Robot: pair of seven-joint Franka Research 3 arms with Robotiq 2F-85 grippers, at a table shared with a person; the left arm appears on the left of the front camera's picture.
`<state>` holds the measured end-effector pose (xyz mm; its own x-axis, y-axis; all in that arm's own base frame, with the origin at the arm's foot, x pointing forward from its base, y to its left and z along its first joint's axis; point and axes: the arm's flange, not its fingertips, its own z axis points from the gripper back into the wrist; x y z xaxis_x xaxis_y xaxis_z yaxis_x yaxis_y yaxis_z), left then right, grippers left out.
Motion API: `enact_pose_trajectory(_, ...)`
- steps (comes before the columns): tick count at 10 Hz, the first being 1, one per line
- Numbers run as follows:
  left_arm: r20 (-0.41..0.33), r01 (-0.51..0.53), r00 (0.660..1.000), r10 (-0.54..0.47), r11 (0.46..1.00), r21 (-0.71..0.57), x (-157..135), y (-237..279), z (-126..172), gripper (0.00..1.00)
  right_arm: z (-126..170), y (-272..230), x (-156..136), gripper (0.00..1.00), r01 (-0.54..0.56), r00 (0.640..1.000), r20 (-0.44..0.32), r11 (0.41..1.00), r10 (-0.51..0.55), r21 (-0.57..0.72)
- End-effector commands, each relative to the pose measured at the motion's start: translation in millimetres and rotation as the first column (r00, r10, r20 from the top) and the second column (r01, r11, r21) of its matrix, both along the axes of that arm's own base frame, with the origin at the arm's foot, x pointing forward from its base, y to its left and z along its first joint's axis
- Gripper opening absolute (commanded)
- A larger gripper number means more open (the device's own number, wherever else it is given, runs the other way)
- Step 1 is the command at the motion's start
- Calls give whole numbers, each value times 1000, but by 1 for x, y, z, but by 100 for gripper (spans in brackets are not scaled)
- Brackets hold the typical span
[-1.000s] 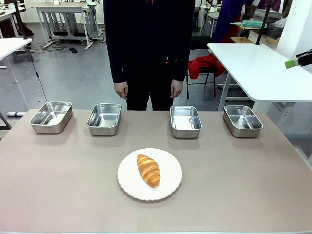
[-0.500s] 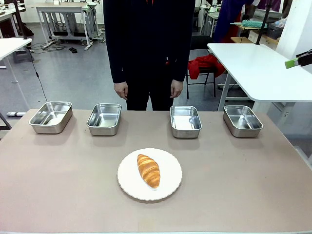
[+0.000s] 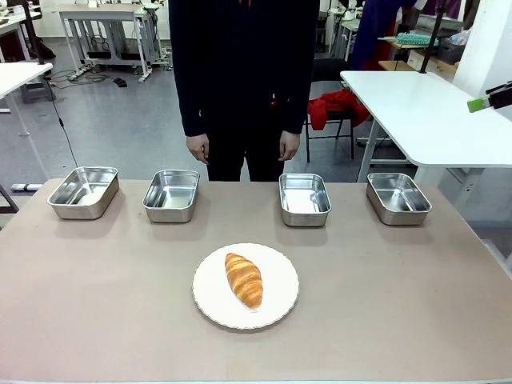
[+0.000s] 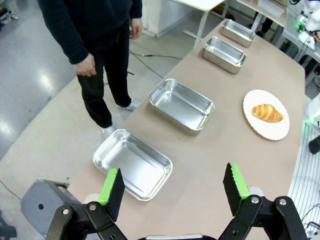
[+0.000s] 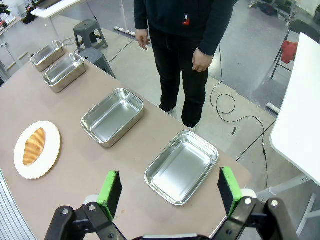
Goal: Place the bread in the container.
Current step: Place the Butter Roll into the Airtight Container indicated by the human.
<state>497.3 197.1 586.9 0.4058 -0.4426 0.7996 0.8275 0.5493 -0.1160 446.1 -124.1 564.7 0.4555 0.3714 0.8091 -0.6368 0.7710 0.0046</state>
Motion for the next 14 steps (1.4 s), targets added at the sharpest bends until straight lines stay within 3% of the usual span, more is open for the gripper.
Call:
enact_pose_trajectory(1,6,0,1000,0,1000,-3,-1,-1,2,100,2,1,0,100,-3,1000,14,1000,3,11)
enact_pose_trajectory(14,6,0,1000,0,1000,-3,-1,-1,2,100,2,1,0,100,-3,1000,14,1000,3,11)
